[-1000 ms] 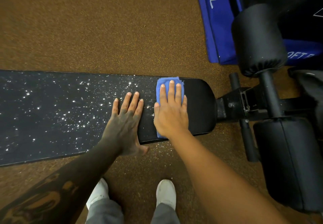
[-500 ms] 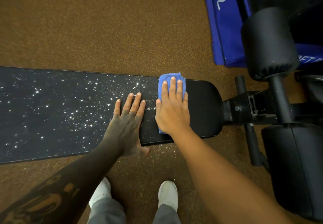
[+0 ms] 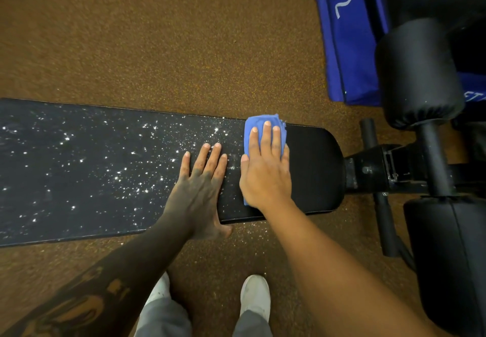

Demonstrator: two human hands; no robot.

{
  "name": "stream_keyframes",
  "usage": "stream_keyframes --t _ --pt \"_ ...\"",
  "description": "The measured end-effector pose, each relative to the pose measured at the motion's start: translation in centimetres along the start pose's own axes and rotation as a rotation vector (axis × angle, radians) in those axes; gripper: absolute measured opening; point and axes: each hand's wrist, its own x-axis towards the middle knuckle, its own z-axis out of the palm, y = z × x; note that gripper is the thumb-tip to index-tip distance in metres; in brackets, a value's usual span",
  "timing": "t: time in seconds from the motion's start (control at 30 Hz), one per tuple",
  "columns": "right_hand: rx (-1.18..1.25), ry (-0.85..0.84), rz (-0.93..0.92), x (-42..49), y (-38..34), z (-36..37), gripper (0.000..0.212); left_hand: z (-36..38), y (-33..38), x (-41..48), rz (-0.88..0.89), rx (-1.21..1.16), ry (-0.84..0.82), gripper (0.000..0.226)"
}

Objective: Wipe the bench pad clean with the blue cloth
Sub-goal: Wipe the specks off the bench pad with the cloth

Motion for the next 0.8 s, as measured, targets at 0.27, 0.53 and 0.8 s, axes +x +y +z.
stream_keyframes --t 0.27,0.53,0.8 --pt "-0.026 -0.034 -0.106 -2.1 0.4 0.3 0.061 0.1 -0.1 0.0 0.01 -0.011 0.019 0.147" --pt "-0.027 -0.033 -0.205 -2.4 -0.4 0.2 0.061 0.2 -0.5 -0.4 0.013 -0.007 0.001 0.148" --pt "0.018 0.007 0.064 -0.9 0.6 0.0 0.06 0.1 -1.2 -0.9 -0.002 -0.016 -0.011 0.154"
